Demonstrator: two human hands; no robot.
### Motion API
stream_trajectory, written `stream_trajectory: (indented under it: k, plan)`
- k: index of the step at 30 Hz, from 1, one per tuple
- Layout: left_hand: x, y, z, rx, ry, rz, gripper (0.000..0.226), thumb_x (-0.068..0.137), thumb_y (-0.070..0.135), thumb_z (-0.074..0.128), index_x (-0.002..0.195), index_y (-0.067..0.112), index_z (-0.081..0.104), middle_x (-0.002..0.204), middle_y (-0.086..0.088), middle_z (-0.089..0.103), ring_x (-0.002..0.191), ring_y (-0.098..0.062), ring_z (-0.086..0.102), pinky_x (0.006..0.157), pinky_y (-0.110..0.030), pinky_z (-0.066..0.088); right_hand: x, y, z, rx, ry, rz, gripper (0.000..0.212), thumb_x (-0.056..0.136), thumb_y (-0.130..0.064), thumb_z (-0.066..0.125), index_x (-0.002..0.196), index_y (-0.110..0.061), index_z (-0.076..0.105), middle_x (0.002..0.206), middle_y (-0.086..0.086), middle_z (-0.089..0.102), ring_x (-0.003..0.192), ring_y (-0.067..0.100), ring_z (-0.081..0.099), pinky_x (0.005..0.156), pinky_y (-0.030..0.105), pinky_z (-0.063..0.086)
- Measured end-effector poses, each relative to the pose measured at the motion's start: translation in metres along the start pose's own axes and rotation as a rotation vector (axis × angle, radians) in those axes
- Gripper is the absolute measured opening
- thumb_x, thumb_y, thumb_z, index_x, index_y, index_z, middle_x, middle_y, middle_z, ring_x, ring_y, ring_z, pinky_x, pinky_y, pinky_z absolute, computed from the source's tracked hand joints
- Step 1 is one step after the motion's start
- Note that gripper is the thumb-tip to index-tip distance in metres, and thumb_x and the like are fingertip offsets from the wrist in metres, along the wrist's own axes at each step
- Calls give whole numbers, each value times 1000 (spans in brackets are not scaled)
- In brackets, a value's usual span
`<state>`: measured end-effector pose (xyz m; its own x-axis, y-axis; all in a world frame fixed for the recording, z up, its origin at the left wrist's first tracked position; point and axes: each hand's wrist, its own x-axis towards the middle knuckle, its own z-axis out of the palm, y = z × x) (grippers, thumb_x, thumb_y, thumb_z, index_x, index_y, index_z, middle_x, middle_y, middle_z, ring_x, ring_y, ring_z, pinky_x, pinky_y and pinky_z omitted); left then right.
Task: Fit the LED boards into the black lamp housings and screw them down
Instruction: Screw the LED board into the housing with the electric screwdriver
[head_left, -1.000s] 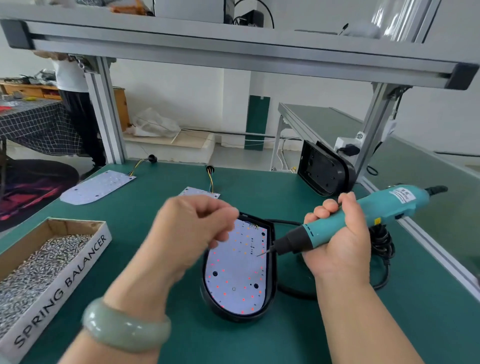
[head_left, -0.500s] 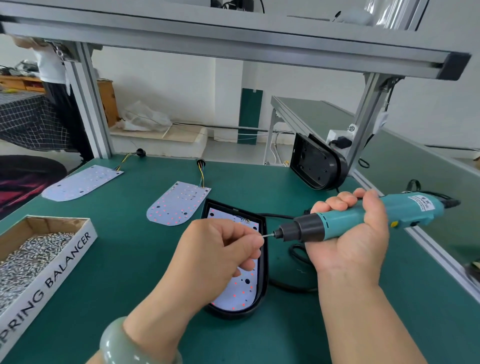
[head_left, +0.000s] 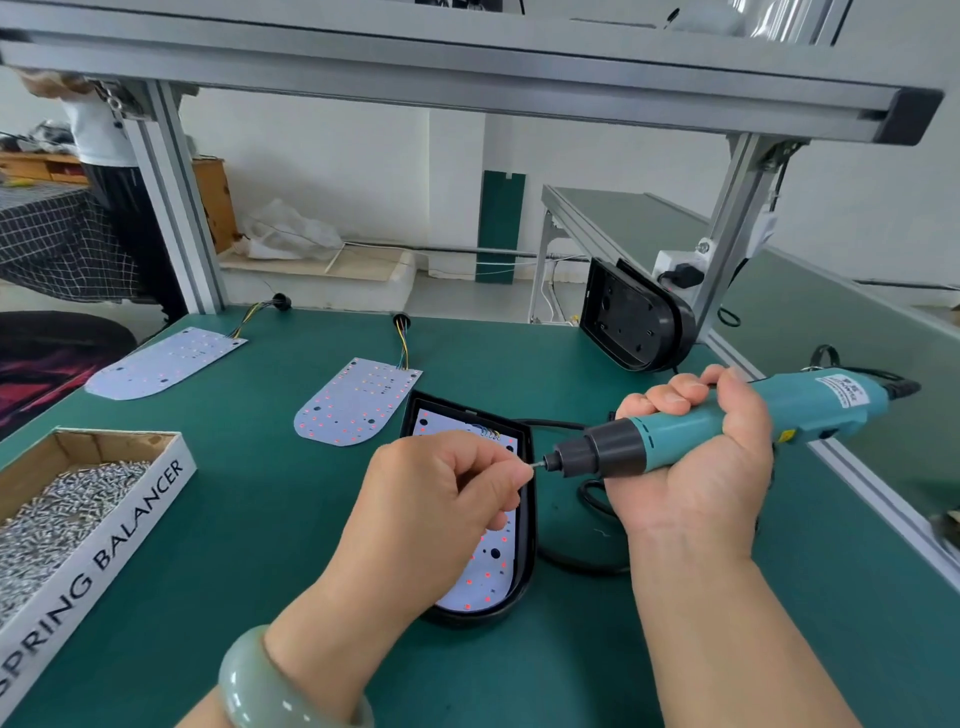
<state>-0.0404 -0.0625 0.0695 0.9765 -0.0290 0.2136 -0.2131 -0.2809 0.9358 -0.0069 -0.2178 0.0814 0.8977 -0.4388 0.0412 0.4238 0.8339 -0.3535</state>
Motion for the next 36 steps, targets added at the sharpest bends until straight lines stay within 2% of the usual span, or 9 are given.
stream_trajectory:
  k: [9, 14, 22, 26, 28, 30, 33, 35, 36]
  plan:
    - [-3, -2, 5, -74, 44, 41, 22, 85, 19, 67, 63, 21, 70, 60, 6, 69, 50, -5, 62, 48, -13, 47, -3, 1, 1, 15, 31, 1, 13, 93, -20, 50, 79, -20, 48, 59, -9, 47, 49, 6, 43, 53, 19, 39]
    - [-4, -2, 6, -24, 75, 215, 25, 79, 13, 74, 78, 39, 70, 63, 5, 68, 59, -25, 60, 58, -30, 51, -1, 0, 0, 53, 53, 48, 14, 92, -22, 51, 78, -19, 49, 59, -10, 48, 48, 6, 44, 53, 18, 38]
    - [-6, -4, 6, -108, 63, 171, 28, 79, 8, 72, 75, 35, 72, 65, 11, 72, 61, -5, 68, 61, -11, 51, 0, -2, -1, 57, 53, 54, 16, 92, -23, 50, 77, -20, 48, 59, -10, 47, 47, 5, 44, 51, 18, 39]
    - [-4, -7, 5, -50, 72, 196, 37, 80, 11, 73, 70, 47, 72, 64, 11, 71, 59, -17, 66, 56, -21, 53, 0, 0, -1, 48, 36, 45, 14, 92, -22, 50, 78, -20, 49, 58, -10, 48, 47, 5, 44, 51, 18, 39]
    - [-4, -5, 4, -19, 71, 209, 40, 77, 15, 76, 71, 53, 70, 68, 17, 71, 64, -17, 66, 56, -13, 50, 0, -1, -1, 35, 35, 29, 14, 92, -22, 50, 79, -20, 49, 58, -10, 48, 47, 5, 44, 52, 18, 39]
    - [-2, -2, 1, -12, 87, 215, 31, 74, 24, 81, 81, 51, 68, 78, 23, 71, 66, -6, 66, 62, -5, 46, 2, -2, -2, 17, 31, 12, 15, 93, -22, 50, 78, -20, 49, 59, -10, 48, 48, 6, 44, 53, 19, 38]
    - [10, -8, -14, 56, 318, 152, 24, 78, 31, 73, 100, 38, 65, 87, 24, 70, 70, 8, 62, 67, -8, 47, 6, -4, -5, -31, 36, -27, 17, 93, -24, 52, 76, -21, 49, 60, -10, 48, 49, 6, 43, 54, 20, 38]
    - [21, -15, -27, 219, 408, -53, 48, 80, 38, 68, 126, 27, 57, 114, 17, 65, 95, 1, 62, 79, -21, 45, 10, -4, -8, -81, 47, -64, 19, 94, -25, 54, 76, -22, 48, 60, -11, 48, 50, 6, 43, 54, 19, 39]
    - [25, -21, -31, 290, 352, -196, 62, 81, 42, 68, 136, 21, 49, 126, 9, 60, 106, -8, 60, 83, -25, 42, 12, -4, -9, -116, 59, -87, 19, 94, -26, 57, 77, -23, 48, 60, -11, 48, 50, 6, 44, 54, 19, 40]
